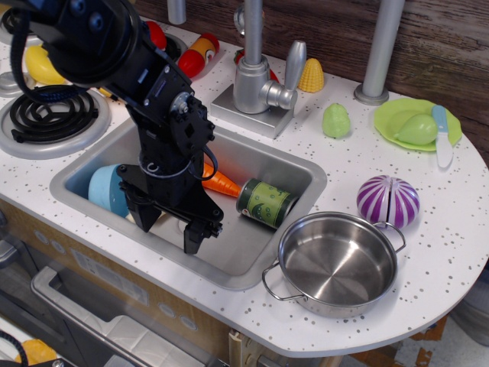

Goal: Put broccoli in pot or pan

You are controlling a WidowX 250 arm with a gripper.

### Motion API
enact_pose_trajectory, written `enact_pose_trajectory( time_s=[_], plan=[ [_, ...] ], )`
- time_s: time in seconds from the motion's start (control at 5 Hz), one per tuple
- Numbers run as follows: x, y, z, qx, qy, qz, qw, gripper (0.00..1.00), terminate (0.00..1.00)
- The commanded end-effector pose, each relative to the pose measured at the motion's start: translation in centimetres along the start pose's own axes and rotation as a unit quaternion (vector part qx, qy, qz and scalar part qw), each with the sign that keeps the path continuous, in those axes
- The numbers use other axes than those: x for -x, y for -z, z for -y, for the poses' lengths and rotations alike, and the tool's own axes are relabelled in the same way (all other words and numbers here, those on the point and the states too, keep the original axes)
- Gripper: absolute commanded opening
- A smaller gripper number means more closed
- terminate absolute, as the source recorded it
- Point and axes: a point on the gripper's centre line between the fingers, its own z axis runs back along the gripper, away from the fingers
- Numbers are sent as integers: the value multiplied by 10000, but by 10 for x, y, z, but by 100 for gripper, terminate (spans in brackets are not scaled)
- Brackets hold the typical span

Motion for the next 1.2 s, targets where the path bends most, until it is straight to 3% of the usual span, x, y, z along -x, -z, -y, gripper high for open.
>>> enact_pose_trajectory(
  time_s=[0.0, 0.2, 0.4, 0.6, 0.8, 1.0],
  plan=[
    [0, 0, 0, 0, 0, 0, 10000, 100, 0],
    [-19, -21, 19, -17, -82, -242, 9997, 100, 0],
    [-41, -60, 42, -147, -282, -437, 9985, 100, 0],
    [-70, -82, 83, 93, -397, -565, 9976, 100, 0],
    [-113, -77, 119, 167, -435, -528, 9975, 100, 0],
    [-151, -72, 132, 43, -304, -456, 9985, 100, 0]
  ],
)
